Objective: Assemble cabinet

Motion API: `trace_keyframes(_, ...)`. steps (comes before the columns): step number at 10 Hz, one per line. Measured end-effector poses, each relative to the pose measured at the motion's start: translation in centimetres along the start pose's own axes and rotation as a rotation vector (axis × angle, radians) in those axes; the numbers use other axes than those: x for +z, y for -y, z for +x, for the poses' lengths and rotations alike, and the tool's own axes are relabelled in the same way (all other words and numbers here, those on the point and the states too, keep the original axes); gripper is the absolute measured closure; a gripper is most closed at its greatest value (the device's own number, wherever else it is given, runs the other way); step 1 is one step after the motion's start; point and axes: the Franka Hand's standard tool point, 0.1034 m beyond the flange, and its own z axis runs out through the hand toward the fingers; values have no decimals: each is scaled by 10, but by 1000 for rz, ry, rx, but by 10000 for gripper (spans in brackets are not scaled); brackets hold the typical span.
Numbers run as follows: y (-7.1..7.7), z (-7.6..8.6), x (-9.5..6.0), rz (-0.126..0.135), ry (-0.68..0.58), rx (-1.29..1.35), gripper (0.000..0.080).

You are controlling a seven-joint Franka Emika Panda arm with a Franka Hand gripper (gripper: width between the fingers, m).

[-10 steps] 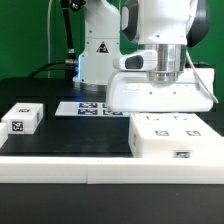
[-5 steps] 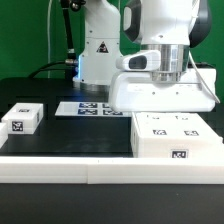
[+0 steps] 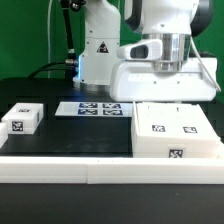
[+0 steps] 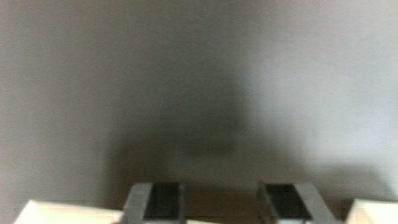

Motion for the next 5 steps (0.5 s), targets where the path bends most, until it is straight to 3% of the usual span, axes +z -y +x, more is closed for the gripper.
trace_keyframes(4, 11, 5, -35, 15, 31, -10, 619)
trace_keyframes(5, 10, 4, -33, 14, 27, -11, 619)
